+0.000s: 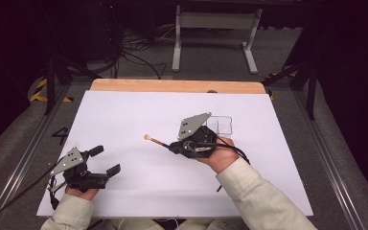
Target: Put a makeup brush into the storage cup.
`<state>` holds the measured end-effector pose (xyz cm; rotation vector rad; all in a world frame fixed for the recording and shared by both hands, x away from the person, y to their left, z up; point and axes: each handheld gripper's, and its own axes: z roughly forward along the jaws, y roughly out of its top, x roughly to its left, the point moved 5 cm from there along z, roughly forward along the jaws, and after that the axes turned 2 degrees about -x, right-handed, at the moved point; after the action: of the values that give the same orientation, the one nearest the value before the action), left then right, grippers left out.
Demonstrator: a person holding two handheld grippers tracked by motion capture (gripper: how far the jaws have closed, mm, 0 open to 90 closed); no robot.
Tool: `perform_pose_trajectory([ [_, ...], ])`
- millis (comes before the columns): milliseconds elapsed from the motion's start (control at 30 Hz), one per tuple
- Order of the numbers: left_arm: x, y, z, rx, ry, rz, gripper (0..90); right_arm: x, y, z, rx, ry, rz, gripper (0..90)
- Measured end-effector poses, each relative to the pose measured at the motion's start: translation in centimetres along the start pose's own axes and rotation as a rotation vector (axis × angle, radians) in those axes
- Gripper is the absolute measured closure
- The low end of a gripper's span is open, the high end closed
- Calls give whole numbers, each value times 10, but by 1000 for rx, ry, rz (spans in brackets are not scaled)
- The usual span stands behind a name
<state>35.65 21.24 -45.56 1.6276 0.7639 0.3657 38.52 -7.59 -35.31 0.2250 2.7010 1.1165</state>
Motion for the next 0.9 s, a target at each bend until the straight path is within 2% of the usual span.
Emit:
perform_pose_trajectory([
  [167, -1, 0, 0, -2, -4, 1, 3, -2, -2, -5, -35, -8, 27, 831],
  [333, -2, 0, 0, -5, -10, 20, 3, -7, -5, -13, -111, -19, 70, 831],
  [500, -2, 0, 1, 8, -18, 22, 2, -11, -8, -21, -181, -32, 100, 831],
  [800, -4, 0, 1, 3, -26, 29, 2, -19, -15, -36, -299, -85, 152, 831],
  [900, -4, 0, 3, 2, -17, 45, 0, -22, -18, -41, -337, -98, 172, 831],
])
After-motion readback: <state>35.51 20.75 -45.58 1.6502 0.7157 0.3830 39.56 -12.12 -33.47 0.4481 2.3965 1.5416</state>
